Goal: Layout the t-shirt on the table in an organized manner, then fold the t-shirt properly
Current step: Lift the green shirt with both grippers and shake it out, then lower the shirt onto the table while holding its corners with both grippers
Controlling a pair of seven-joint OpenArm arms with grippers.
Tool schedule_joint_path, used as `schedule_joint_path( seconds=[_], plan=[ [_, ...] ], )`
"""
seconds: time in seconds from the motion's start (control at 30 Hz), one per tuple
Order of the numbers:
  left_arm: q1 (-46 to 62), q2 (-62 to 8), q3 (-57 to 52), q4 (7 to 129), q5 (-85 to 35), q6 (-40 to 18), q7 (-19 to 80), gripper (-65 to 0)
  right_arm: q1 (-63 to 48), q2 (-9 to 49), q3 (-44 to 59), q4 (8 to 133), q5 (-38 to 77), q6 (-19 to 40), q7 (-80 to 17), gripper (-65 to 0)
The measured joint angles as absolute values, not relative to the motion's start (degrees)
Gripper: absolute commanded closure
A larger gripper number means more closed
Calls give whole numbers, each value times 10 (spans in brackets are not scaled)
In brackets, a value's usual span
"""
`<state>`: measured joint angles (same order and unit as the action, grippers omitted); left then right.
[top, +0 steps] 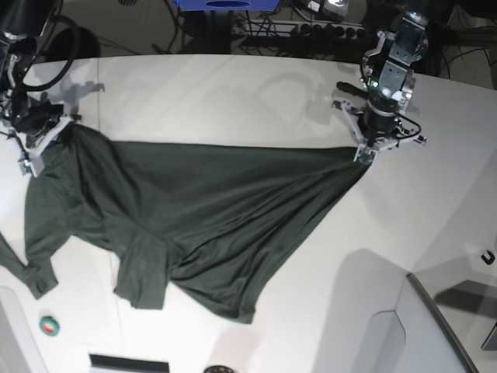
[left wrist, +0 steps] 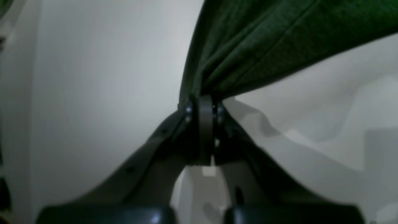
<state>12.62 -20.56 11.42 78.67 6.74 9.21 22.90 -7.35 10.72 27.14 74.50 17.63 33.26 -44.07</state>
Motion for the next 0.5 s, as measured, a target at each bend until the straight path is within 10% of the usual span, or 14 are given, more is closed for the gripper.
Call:
schedule_joint_path(
  seconds=[0.5],
  plan=[
    [136,-204,84,834,67,92,221,0,-95,97,272,846,175,333,-492,-2]
  ],
)
